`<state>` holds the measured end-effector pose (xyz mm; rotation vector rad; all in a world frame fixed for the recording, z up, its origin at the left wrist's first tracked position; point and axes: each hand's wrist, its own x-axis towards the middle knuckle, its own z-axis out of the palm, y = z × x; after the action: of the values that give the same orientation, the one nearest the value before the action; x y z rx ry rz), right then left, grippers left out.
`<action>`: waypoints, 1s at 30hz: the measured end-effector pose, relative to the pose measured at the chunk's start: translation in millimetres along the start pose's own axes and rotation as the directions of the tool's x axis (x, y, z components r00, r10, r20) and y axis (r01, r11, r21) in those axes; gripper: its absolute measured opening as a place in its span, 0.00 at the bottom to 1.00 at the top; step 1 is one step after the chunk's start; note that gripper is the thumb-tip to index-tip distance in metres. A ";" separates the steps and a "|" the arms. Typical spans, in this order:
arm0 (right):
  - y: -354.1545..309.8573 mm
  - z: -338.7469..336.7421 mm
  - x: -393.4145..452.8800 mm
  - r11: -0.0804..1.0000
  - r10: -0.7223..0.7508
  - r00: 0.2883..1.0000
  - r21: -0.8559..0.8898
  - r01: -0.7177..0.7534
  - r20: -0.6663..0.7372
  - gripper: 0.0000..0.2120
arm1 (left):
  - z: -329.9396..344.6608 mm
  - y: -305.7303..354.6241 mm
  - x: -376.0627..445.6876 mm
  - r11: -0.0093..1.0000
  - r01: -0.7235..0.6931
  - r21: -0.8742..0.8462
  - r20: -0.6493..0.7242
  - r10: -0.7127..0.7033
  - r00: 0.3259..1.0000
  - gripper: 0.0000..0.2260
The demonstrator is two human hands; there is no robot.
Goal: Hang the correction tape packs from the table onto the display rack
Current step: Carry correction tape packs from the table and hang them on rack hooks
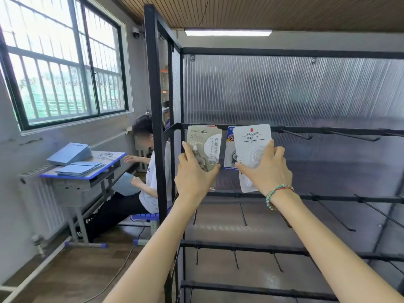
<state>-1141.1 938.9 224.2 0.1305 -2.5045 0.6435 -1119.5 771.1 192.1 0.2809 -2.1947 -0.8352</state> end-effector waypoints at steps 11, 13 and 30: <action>-5.3 0.2 -1.2 1.000 0.011 1.000 0.010 -0.011 0.016 0.52 | 4.0 -9.0 1.7 1.000 0.015 0.010 0.038 -0.016 0.999 0.48; -7.6 0.8 -0.3 1.000 0.015 1.000 0.011 -0.015 0.016 0.52 | 5.2 -9.4 4.1 0.999 0.017 0.029 0.049 -0.019 0.999 0.48; -3.3 2.0 -2.9 0.999 0.045 0.999 -0.016 -0.045 -0.014 0.53 | 24.4 -13.1 18.7 0.998 0.042 -0.044 0.056 -0.039 0.998 0.49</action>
<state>-1139.0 934.9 222.5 0.0636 -2.5050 0.6397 -1150.8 764.6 182.3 0.2841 -2.2243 -0.9239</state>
